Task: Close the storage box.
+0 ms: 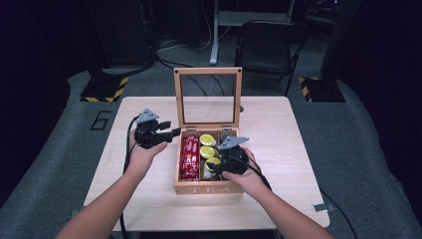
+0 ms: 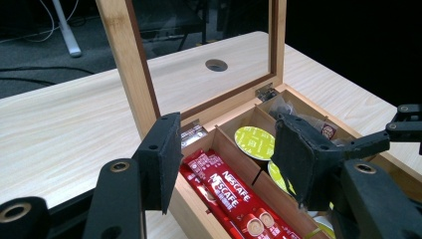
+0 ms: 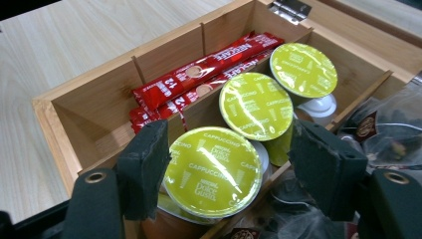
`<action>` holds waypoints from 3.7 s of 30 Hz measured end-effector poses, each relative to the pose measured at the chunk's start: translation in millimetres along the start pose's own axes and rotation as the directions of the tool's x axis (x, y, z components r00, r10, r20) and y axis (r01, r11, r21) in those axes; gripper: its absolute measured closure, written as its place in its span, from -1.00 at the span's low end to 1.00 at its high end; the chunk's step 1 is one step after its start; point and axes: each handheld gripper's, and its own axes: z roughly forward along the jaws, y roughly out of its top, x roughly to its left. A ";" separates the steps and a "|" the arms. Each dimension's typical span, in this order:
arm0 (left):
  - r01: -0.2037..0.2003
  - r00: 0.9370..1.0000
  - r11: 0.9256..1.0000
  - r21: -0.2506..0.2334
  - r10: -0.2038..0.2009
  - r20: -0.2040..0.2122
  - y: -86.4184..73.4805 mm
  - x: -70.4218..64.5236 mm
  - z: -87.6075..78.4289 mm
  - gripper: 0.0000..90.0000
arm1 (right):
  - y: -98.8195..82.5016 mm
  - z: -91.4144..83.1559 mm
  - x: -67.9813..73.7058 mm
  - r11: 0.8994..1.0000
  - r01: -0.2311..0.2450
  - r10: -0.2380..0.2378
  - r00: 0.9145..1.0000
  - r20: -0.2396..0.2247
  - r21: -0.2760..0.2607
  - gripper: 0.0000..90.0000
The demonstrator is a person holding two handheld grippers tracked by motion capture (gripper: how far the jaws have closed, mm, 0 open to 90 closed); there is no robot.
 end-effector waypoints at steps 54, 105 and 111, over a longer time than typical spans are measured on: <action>0.002 1.000 1.000 0.011 -0.002 -0.003 -3.4 1.2 -2.1 -0.01 | 1.7 -2.2 9.2 1.000 0.004 -0.004 1.000 -0.016 -0.002 -0.18; 0.002 1.000 1.000 0.014 -0.002 -0.010 -5.6 -0.4 -0.2 -0.01 | -55.2 -81.1 -75.2 0.982 -0.167 0.182 0.956 0.229 -0.087 -0.18; 0.002 1.000 1.000 0.015 -0.002 -0.012 -5.7 0.5 -0.5 -0.01 | -66.2 -83.4 -81.6 0.975 -0.197 0.217 0.945 0.245 -0.101 -0.18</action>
